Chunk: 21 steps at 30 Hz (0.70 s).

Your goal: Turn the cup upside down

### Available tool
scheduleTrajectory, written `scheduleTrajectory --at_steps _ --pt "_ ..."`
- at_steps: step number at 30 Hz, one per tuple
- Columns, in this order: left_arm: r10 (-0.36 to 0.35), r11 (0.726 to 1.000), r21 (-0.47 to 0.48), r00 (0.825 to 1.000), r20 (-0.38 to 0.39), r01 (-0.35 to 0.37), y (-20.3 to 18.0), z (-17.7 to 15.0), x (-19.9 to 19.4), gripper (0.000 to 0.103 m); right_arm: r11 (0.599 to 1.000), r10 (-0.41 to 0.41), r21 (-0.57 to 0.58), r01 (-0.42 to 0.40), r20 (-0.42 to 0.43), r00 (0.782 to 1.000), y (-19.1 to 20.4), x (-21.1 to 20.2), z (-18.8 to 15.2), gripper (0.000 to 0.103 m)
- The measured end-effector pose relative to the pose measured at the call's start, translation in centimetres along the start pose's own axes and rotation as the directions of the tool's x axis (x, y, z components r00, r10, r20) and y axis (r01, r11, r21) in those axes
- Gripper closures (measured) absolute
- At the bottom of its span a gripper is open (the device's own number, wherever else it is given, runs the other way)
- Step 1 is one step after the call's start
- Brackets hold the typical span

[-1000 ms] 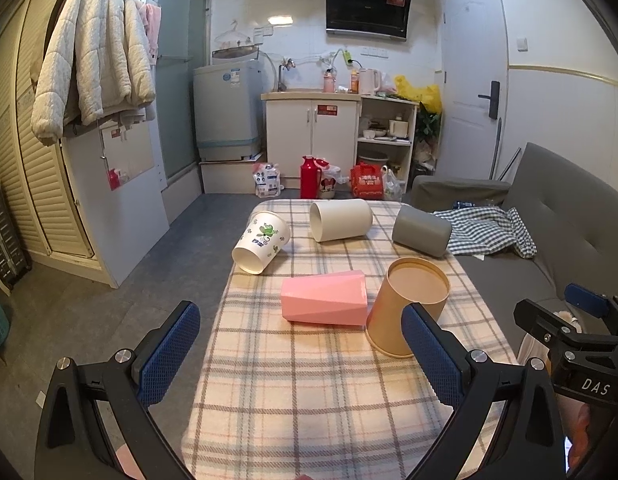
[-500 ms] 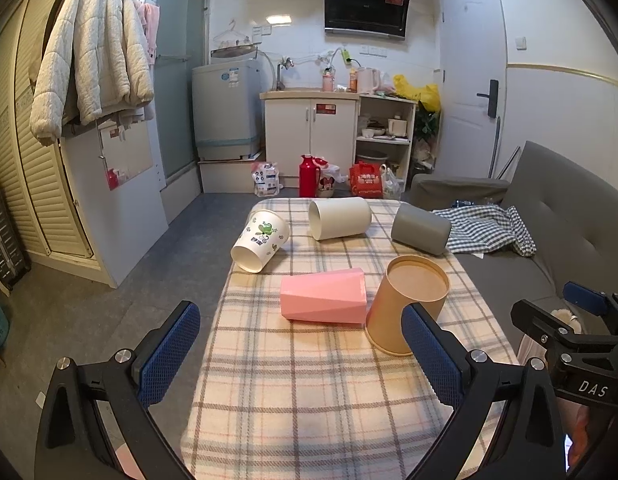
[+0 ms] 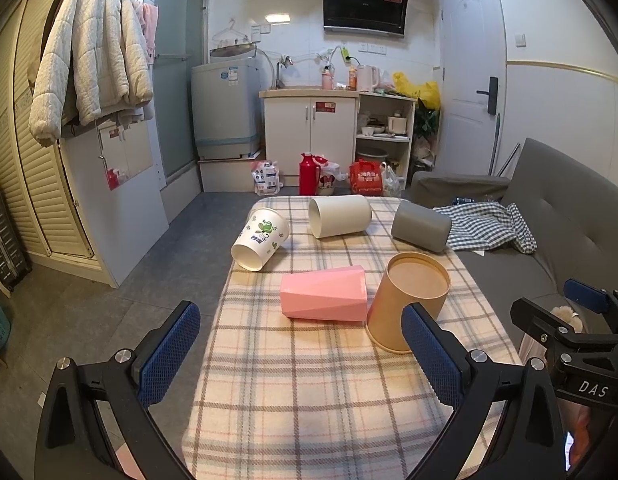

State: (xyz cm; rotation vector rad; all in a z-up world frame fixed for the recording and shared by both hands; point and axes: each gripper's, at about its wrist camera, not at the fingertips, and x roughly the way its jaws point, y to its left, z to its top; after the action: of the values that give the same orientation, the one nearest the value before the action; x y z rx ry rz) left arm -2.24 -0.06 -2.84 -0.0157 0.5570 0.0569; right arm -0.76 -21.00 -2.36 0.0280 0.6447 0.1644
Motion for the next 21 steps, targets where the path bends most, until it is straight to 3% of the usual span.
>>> scheduleTrajectory --at_steps 21 --pt "0.005 1.0 0.003 1.0 -0.007 -0.005 0.06 -0.16 0.0 0.0 1.0 0.001 -0.003 -0.001 -0.006 1.0 0.11 0.17 -0.27 0.0"
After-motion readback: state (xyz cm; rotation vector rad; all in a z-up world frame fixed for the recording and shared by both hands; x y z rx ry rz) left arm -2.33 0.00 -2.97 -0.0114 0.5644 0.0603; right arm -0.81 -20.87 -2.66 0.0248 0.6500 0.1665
